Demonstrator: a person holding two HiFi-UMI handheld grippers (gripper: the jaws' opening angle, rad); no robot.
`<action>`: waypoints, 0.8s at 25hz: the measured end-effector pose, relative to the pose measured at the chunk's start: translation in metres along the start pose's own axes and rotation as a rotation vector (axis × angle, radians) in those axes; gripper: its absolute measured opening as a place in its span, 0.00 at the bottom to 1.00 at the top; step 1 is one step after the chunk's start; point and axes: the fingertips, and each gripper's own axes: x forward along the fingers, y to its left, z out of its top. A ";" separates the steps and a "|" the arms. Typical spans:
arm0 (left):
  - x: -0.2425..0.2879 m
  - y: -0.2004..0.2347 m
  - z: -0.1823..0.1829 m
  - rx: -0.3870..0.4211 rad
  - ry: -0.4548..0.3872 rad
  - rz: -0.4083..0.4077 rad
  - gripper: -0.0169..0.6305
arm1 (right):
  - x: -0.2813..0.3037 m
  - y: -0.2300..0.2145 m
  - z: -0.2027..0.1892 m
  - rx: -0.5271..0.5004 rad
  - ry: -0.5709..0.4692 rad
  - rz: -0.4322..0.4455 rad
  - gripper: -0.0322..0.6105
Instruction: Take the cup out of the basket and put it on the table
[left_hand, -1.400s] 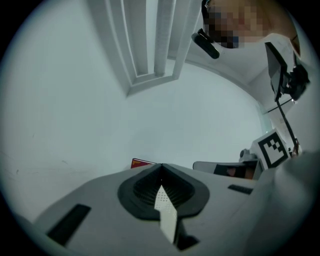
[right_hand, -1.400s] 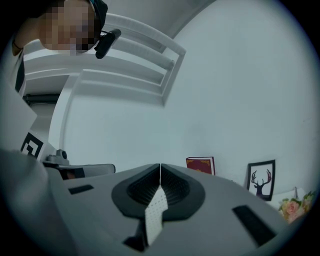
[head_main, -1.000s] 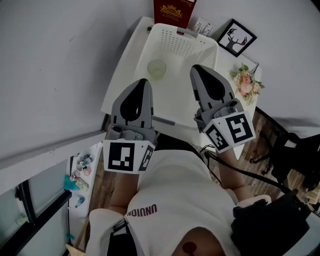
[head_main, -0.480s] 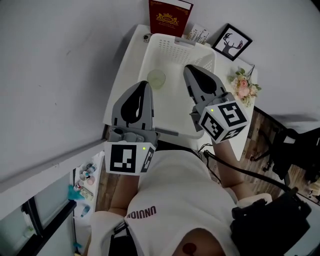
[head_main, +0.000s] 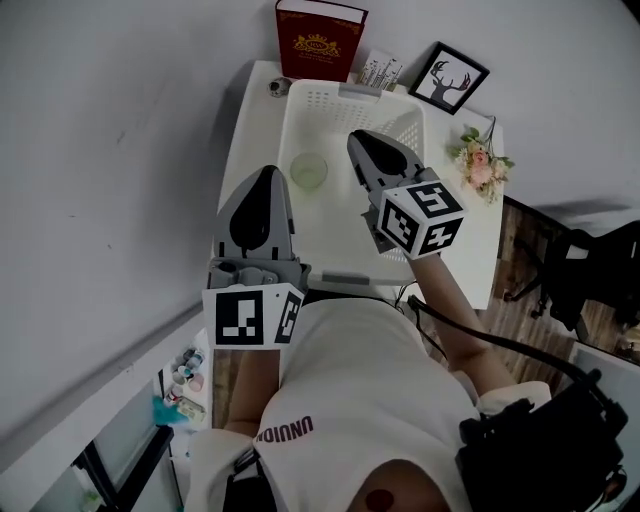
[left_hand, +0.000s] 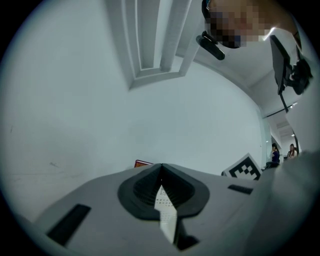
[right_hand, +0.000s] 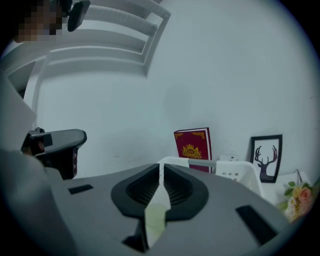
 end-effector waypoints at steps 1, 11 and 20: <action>0.001 0.003 -0.001 -0.003 0.004 0.000 0.05 | 0.004 -0.002 -0.004 0.007 0.012 -0.010 0.09; 0.006 0.023 -0.013 -0.062 0.026 -0.019 0.05 | 0.038 -0.011 -0.047 0.033 0.182 -0.036 0.22; 0.017 0.024 -0.028 -0.068 0.070 -0.042 0.05 | 0.061 -0.014 -0.082 0.020 0.324 -0.034 0.26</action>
